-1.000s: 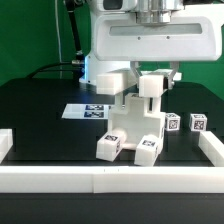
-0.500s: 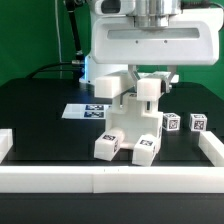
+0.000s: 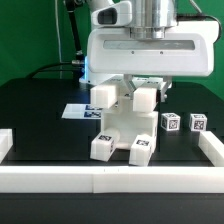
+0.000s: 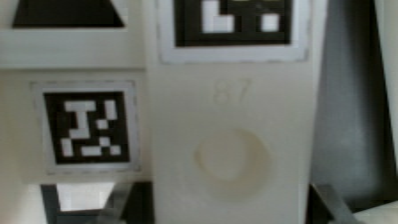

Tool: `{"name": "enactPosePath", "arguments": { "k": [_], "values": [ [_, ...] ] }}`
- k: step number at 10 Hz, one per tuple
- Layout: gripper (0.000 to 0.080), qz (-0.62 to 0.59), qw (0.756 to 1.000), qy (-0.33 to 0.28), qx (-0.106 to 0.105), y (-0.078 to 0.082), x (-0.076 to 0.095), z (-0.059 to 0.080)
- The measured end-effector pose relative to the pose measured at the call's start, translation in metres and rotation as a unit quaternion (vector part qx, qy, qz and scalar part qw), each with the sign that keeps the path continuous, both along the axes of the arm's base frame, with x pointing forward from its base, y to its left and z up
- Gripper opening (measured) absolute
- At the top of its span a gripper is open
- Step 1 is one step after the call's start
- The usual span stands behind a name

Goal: Assemble chair

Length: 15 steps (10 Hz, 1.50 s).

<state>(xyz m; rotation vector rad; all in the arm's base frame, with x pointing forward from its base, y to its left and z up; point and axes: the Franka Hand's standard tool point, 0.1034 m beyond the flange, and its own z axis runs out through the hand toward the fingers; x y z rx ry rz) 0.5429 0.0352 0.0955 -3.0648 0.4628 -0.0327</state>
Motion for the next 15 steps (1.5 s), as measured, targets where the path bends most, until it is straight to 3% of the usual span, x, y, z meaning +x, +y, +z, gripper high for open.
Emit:
{"name": "enactPosePath", "arguments": {
  "k": [9,10,11,15],
  "values": [
    [0.0294,0.016,1.0,-0.014,-0.006,-0.0046,0.0063,-0.005],
    [0.0527,0.016,1.0,-0.014,-0.006,-0.0046,0.0062,-0.0051],
    [0.0612,0.016,1.0,-0.014,-0.007,-0.0046,0.0062,-0.0051],
    [0.0648,0.016,1.0,-0.014,-0.007,-0.0046,0.0061,-0.0053]
  ]
}}
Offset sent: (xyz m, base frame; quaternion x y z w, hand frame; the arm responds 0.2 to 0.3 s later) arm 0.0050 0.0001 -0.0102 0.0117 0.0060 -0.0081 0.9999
